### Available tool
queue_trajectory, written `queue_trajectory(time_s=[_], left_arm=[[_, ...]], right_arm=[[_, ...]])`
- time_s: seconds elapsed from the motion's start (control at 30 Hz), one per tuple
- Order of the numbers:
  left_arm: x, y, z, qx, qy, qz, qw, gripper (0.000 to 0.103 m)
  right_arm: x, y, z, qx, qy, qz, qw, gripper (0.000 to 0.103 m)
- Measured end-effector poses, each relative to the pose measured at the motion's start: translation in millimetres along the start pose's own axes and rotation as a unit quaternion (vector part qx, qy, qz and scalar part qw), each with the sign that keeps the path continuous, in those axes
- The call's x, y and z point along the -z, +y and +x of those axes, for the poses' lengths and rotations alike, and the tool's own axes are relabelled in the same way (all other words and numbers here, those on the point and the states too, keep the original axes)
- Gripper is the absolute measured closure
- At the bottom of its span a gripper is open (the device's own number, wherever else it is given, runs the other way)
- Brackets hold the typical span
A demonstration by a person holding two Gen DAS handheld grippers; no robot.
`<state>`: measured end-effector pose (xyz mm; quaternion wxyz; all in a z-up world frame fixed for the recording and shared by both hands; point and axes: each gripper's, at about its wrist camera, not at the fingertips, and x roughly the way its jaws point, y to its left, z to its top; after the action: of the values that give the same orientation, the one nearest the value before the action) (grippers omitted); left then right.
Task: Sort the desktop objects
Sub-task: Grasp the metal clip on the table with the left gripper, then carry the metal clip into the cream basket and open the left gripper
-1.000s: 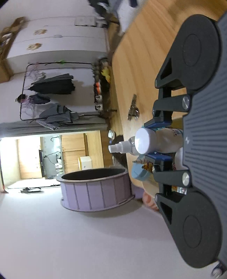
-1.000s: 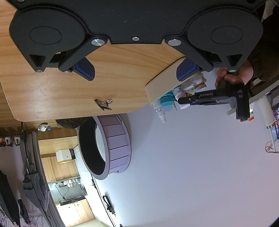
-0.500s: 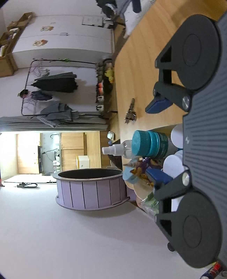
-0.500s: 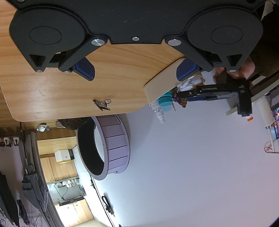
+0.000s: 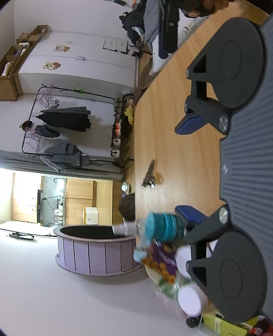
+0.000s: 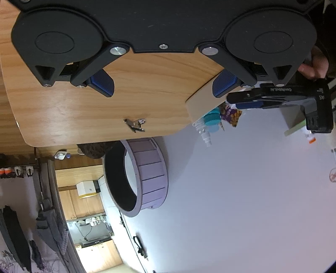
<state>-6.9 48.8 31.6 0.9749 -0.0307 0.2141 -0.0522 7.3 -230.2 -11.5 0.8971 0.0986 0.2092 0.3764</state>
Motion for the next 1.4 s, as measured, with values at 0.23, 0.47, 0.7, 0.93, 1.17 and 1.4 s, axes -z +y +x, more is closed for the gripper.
queue_trajectory(time_s=[0.23, 0.47, 0.7, 0.93, 1.17, 1.4], left_arm=[[-23, -27, 61, 0.008, 0.014, -0.053, 0.9984, 0.03], [-41, -27, 131, -0.024, 0.015, -0.11, 0.9935, 0.034], [-54, -7, 185, -0.045, 0.037, -0.145, 0.9877, 0.064], [-58, 14, 220, -0.085, 0.062, -0.17, 0.9798, 0.068], [-58, 31, 243, -0.111, 0.093, -0.176, 0.9736, 0.068], [-56, 39, 247, -0.099, 0.096, -0.188, 0.9724, 0.071]], right_arm=[[-7, -9, -18, 0.035, -0.044, 0.001, 0.998, 0.001], [-11, -18, -31, 0.03, -0.066, 0.005, 0.997, 0.0], [-13, -29, -32, 0.055, -0.086, 0.013, 0.995, 0.0], [-12, -35, -27, 0.073, -0.086, 0.012, 0.994, 0.0], [-10, -36, -26, 0.072, -0.085, 0.016, 0.994, 0.0], [-8, -32, -26, 0.073, -0.079, 0.014, 0.994, 0.0]])
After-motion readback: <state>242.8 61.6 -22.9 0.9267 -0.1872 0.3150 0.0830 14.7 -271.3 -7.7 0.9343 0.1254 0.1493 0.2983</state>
